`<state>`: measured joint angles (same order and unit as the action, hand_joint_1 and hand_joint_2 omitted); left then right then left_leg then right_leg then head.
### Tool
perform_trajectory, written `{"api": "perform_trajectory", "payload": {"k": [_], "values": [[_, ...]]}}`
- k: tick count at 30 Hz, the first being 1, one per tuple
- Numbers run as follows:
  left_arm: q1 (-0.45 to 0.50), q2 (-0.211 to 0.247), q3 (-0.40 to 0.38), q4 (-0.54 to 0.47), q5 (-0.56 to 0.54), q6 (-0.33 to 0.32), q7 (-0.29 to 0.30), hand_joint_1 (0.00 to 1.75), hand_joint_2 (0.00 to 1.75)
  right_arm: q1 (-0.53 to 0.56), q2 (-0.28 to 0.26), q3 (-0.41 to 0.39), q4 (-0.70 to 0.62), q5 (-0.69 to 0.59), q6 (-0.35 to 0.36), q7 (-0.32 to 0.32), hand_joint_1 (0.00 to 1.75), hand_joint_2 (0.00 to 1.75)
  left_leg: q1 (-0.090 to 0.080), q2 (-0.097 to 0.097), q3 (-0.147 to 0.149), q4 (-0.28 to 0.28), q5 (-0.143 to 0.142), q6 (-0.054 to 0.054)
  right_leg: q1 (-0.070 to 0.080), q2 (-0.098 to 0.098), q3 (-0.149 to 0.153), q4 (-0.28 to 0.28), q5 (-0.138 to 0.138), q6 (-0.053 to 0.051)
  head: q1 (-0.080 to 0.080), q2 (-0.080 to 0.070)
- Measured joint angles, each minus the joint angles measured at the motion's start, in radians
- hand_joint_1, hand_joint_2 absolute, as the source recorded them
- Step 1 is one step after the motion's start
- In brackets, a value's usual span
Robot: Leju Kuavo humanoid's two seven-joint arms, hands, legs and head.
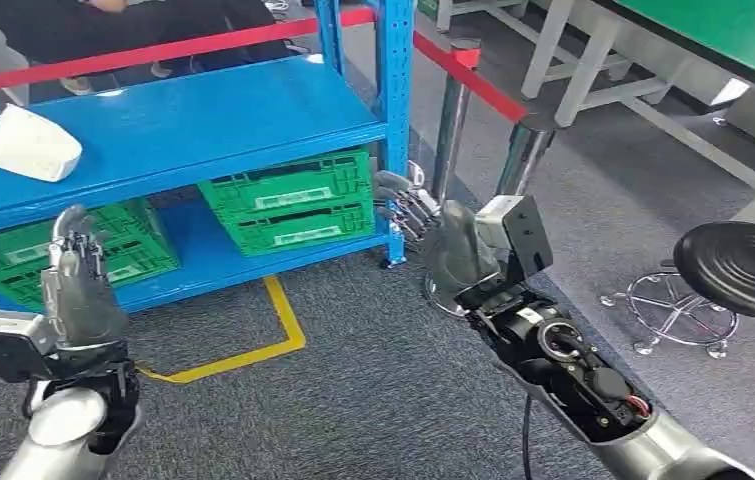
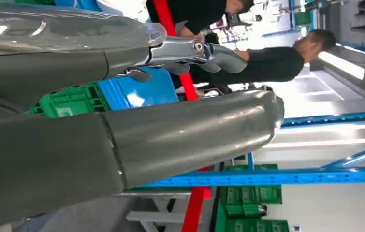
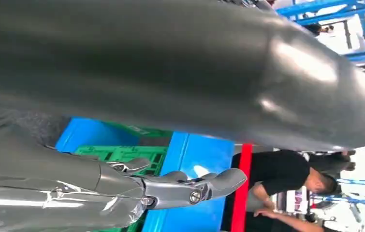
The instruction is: Take the parts from the cabinet and place them on the table.
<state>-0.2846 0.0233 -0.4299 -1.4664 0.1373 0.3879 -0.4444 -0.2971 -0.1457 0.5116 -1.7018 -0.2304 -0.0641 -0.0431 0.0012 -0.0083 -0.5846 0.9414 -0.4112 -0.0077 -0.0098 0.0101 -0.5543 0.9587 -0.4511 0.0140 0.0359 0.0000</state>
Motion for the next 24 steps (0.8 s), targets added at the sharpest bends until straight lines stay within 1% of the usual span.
{"api": "perform_trajectory", "payload": {"k": [7, 24], "values": [[-0.002, 0.000, 0.000, 0.018, 0.013, -0.004, -0.012, 0.00, 0.00, 0.003, -0.003, 0.004, 0.000, -0.003, -0.015, 0.003, 0.00, 0.00, -0.001, 0.000, 0.000, 0.000, 0.000, 0.000, 0.000, 0.000, 0.001, -0.001, 0.000, 0.000, -0.001, 0.000], [-0.014, 0.001, 0.000, 0.041, 0.038, 0.010, -0.024, 0.00, 0.00, -0.002, -0.004, 0.016, 0.000, -0.017, -0.016, -0.001, 0.00, 0.00, -0.001, 0.000, 0.000, 0.000, 0.000, 0.000, 0.000, 0.000, 0.001, -0.001, 0.000, 0.000, -0.004, 0.000]]}}
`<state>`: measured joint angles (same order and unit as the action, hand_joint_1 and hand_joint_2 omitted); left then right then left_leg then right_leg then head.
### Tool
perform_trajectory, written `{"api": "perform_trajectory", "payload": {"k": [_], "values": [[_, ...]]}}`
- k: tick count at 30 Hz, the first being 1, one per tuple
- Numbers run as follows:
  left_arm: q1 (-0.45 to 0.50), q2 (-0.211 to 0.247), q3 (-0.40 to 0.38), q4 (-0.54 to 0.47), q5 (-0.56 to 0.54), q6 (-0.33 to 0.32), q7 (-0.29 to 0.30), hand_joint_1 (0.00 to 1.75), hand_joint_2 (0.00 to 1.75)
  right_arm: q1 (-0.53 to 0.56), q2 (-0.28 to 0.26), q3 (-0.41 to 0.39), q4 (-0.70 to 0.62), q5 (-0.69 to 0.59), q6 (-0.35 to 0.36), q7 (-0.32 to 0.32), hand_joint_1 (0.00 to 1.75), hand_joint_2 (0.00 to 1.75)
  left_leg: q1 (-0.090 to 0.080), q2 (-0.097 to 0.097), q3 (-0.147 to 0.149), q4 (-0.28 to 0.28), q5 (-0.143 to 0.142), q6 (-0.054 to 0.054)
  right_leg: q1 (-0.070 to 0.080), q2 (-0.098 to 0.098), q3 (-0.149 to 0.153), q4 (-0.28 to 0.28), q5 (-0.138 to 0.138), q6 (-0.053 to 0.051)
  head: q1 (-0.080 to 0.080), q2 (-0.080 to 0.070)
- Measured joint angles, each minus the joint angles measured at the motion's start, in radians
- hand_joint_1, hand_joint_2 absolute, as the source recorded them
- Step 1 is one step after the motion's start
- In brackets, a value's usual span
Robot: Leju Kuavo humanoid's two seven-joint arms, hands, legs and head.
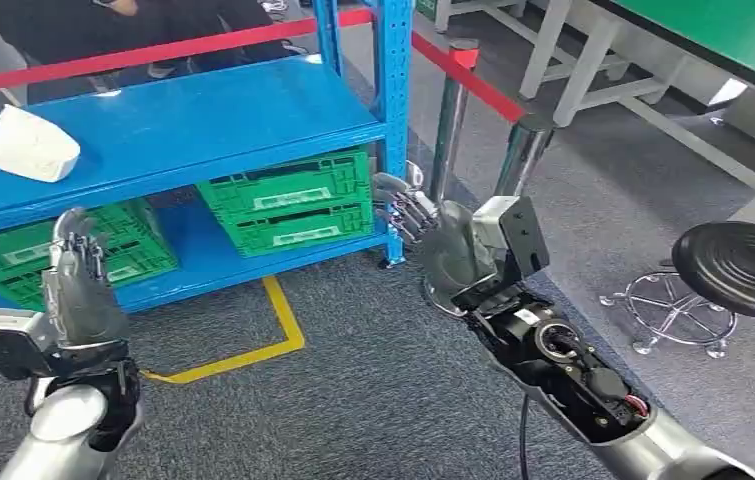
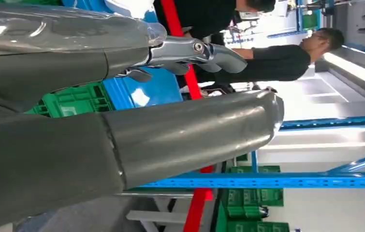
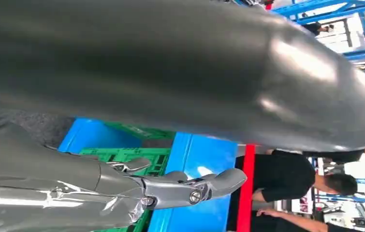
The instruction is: Take the parts from the cabinet and place them on the table.
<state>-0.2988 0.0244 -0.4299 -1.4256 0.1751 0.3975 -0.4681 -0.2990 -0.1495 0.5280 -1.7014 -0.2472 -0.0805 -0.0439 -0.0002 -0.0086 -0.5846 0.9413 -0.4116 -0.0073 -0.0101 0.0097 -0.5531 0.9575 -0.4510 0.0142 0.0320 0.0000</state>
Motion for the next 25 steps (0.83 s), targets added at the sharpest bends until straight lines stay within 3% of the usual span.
{"api": "perform_trajectory", "payload": {"k": [14, 25], "values": [[0.055, 0.021, 0.022, -0.013, 0.003, 0.024, -0.003, 0.00, 0.00, -0.030, 0.015, 0.046, 0.029, 0.021, -0.009, -0.029, 0.00, 0.00, 0.000, -0.001, 0.000, -0.001, 0.000, -0.001, 0.000, -0.001, 0.002, 0.000, 0.000, 0.000, 0.000, 0.000], [0.072, 0.044, 0.031, -0.056, -0.026, 0.053, 0.058, 0.00, 0.00, -0.045, 0.058, 0.060, 0.086, 0.037, 0.027, -0.057, 0.00, 0.00, 0.000, -0.002, 0.001, -0.001, 0.000, -0.001, 0.000, -0.003, 0.003, 0.000, -0.001, 0.000, -0.002, 0.000]]}}
